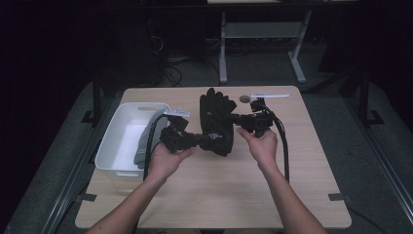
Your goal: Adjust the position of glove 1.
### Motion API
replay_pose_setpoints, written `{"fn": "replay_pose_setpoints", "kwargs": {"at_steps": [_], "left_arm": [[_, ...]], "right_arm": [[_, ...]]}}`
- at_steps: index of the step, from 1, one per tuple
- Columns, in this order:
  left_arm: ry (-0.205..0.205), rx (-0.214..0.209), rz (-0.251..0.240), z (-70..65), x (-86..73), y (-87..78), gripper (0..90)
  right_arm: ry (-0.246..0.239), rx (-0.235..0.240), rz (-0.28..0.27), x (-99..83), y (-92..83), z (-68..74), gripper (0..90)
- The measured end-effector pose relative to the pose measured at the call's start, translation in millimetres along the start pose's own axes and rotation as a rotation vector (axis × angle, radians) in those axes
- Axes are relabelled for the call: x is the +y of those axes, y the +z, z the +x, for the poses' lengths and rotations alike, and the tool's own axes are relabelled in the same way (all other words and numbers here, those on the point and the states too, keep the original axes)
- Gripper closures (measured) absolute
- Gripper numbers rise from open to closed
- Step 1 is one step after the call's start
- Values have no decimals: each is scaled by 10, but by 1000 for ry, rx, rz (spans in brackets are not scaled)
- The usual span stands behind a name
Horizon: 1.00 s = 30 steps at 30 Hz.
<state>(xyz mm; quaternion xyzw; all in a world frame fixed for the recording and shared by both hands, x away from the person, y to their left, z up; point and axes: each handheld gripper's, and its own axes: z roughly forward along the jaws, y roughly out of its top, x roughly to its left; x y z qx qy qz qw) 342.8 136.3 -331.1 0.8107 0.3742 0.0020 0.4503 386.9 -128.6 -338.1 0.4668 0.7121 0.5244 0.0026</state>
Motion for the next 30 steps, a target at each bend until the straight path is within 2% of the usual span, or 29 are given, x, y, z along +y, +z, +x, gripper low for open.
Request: {"fn": "replay_pose_setpoints", "kwargs": {"at_steps": [30], "left_arm": [[-34, 63, -22, 491, -141, -725, 826]], "right_arm": [[-56, 77, 41, 338, 715, 558, 785]]}}
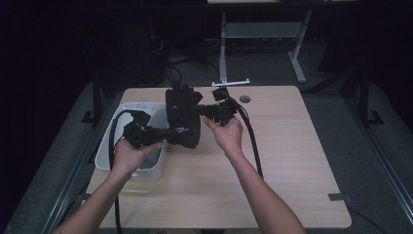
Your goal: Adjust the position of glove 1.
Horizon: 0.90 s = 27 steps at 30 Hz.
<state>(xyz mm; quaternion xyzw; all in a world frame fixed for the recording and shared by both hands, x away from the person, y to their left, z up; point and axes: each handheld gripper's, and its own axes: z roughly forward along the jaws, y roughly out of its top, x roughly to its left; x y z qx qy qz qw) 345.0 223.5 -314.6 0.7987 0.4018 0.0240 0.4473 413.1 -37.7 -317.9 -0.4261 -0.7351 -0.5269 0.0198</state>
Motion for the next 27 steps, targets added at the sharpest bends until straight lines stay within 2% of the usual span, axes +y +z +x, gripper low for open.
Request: {"fn": "replay_pose_setpoints", "kwargs": {"at_steps": [10, 20, 27], "left_arm": [[-31, 36, 3, 240, -95, -251, 826], [-76, 66, 21, 503, -267, -393, 826], [-109, 81, 27, 682, -354, -476, 826]], "right_arm": [[2, 38, 9, 83, 343, 163, 783], [-5, 57, 39, 56, 734, 259, 782], [17, 59, 47, 35, 945, 304, 780]]}}
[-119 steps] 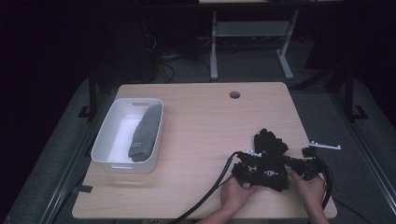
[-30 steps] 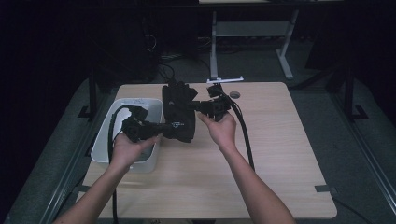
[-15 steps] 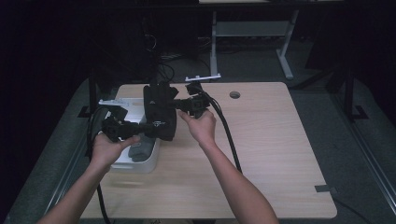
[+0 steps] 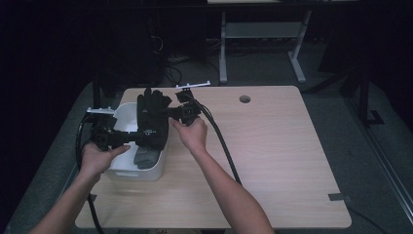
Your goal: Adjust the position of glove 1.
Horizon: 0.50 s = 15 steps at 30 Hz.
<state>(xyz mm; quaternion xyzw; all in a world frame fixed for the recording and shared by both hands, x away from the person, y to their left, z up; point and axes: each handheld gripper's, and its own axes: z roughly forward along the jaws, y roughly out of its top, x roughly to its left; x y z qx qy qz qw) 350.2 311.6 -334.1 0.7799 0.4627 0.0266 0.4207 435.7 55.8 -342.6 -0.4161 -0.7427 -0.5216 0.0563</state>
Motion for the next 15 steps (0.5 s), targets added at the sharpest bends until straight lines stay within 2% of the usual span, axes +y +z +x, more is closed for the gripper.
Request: {"fn": "replay_pose_setpoints", "kwargs": {"at_steps": [9, 15], "left_arm": [[-27, 14, 40, 204, -104, -21, 826], [-42, 27, 75, 302, -168, 13, 825]], "right_arm": [[20, 6, 27, -87, 267, -3, 778], [25, -8, 55, -172, 411, -22, 774]]}}
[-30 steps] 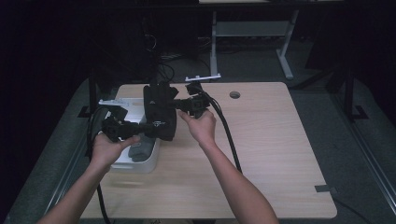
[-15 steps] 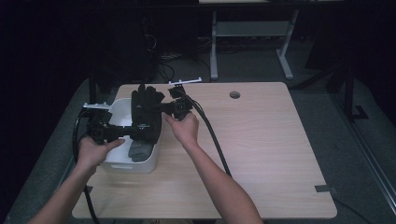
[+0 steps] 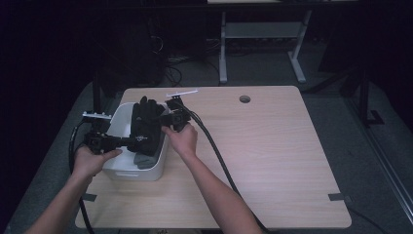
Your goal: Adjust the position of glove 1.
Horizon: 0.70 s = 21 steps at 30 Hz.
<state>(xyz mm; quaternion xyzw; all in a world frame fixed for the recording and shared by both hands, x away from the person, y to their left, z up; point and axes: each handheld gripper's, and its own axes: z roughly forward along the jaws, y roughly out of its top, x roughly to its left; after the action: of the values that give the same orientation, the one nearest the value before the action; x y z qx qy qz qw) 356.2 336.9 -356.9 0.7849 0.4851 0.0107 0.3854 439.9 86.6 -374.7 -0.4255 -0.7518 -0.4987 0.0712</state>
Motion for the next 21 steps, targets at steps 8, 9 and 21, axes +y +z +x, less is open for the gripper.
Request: {"fn": "replay_pose_setpoints", "kwargs": {"at_steps": [8, 9, 21], "left_arm": [[7, 22, 71, 55, -13, 180, 811], [11, 31, 82, 59, -13, 197, 805], [18, 44, 48, 76, -19, 187, 614]], "right_arm": [[9, -34, 33, -92, 88, -88, 736], [10, -45, 31, -94, 85, -87, 709], [-15, -75, -21, -11, -213, -161, 580]]}}
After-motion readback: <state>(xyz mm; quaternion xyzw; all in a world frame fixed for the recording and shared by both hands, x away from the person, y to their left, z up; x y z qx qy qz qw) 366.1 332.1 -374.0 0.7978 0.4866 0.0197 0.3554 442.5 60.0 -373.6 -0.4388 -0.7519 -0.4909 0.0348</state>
